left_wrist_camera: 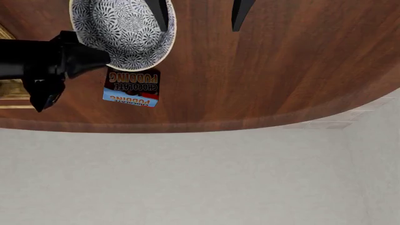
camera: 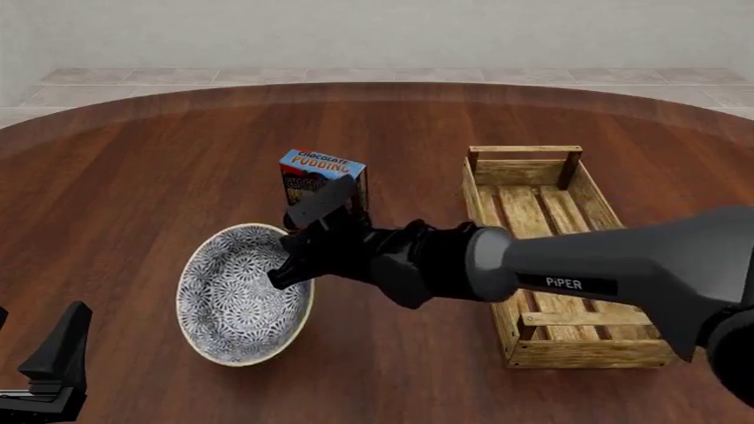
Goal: Pick up the bowl on the left and put it in the tray.
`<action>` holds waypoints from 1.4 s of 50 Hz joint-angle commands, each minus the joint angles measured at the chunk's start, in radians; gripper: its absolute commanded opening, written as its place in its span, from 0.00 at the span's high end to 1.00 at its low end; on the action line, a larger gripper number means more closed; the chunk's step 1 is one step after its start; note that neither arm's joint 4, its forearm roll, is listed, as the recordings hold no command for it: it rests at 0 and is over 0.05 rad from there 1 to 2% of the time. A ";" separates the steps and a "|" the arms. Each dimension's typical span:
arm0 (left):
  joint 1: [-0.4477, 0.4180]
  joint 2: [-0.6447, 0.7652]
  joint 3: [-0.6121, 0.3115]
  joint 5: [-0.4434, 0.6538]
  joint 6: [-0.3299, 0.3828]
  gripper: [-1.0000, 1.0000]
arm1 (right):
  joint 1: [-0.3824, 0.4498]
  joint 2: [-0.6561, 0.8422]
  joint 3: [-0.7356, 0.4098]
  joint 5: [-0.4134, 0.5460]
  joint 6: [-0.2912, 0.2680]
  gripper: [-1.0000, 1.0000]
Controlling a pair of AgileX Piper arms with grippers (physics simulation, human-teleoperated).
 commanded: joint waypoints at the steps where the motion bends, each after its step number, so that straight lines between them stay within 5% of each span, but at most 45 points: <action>1: 0.000 0.000 0.000 0.000 0.000 0.00 | 0.002 -0.046 0.019 -0.007 0.002 1.00; 11: 0.000 0.000 0.000 0.000 0.000 0.00 | -0.013 -0.092 0.017 0.002 -0.035 1.00; 49: 0.000 0.000 0.000 0.000 0.000 0.00 | 0.024 -0.272 0.086 0.050 -0.034 1.00; 56: 0.000 0.000 0.000 0.000 0.000 0.00 | 0.031 -0.338 0.142 0.028 -0.078 1.00; 60: 0.000 0.000 0.000 0.000 0.000 0.00 | 0.029 -0.357 0.152 0.025 -0.069 1.00; 70: 0.000 0.000 0.000 0.000 0.000 0.00 | 0.045 -0.463 0.187 0.033 0.066 1.00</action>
